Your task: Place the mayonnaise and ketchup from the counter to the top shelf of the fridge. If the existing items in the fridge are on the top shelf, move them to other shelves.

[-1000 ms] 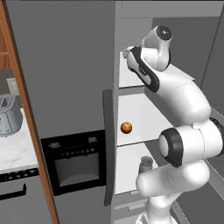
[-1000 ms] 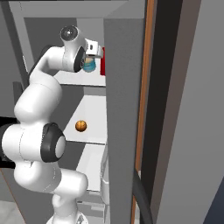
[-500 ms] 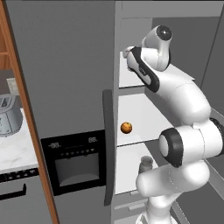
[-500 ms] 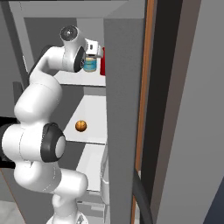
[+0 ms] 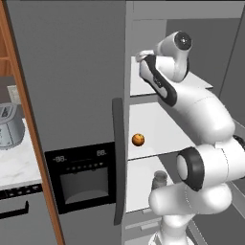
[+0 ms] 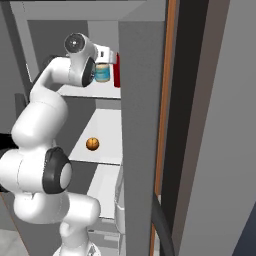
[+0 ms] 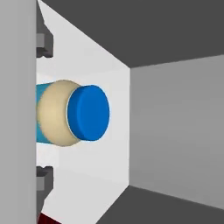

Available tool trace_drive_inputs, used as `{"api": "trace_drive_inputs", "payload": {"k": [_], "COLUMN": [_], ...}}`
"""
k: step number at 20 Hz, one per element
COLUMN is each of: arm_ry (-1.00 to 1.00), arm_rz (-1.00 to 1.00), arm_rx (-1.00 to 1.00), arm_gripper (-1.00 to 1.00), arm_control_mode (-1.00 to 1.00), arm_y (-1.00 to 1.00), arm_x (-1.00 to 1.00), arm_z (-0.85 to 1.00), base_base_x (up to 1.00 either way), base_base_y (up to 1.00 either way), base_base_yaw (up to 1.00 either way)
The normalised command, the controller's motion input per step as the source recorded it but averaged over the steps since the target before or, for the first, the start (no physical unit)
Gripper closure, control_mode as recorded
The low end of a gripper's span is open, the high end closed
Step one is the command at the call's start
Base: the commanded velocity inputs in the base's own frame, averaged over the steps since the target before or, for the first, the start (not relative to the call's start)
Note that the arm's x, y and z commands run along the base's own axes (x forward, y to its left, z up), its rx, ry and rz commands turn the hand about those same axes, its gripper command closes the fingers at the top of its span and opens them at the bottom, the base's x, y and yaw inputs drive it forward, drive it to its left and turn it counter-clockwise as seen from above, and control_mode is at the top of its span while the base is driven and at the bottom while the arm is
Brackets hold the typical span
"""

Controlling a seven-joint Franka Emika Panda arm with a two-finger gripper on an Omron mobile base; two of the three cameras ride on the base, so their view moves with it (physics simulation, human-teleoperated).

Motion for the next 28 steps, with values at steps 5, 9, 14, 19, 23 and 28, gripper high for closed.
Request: {"api": "trace_drive_inputs", "payload": {"k": [5, 9, 14, 19, 23, 28], "arm_ry": [-0.32, -0.34, -0.29, -0.08, 0.0, 0.07], "arm_rz": [0.0, 0.0, 0.0, -0.03, -0.06, -0.04], "arm_rx": [-0.04, -0.06, -0.01, 0.0, 0.03, 0.04], "arm_gripper": [-1.0, -1.0, -1.0, -1.0, -1.0, -1.0], "arm_control_mode": [-1.0, -1.0, -1.0, -1.0, -1.0, -1.0], "arm_y": [0.1, 0.22, 0.04, 0.0, -0.04, -0.12], "arm_x": [-0.98, -1.0, -1.0, -1.0, -1.0, -1.0], "arm_z": [0.15, 0.24, 0.37, 0.44, 0.52, 0.49], "base_base_x": [0.0, 0.0, 0.0, 0.0, 0.0, 0.0], "base_base_y": [0.0, 0.0, 0.0, 0.0, 0.0, 0.0], "base_base_yaw": [0.0, 0.0, 0.0, 0.0, 0.0, 0.0]}}
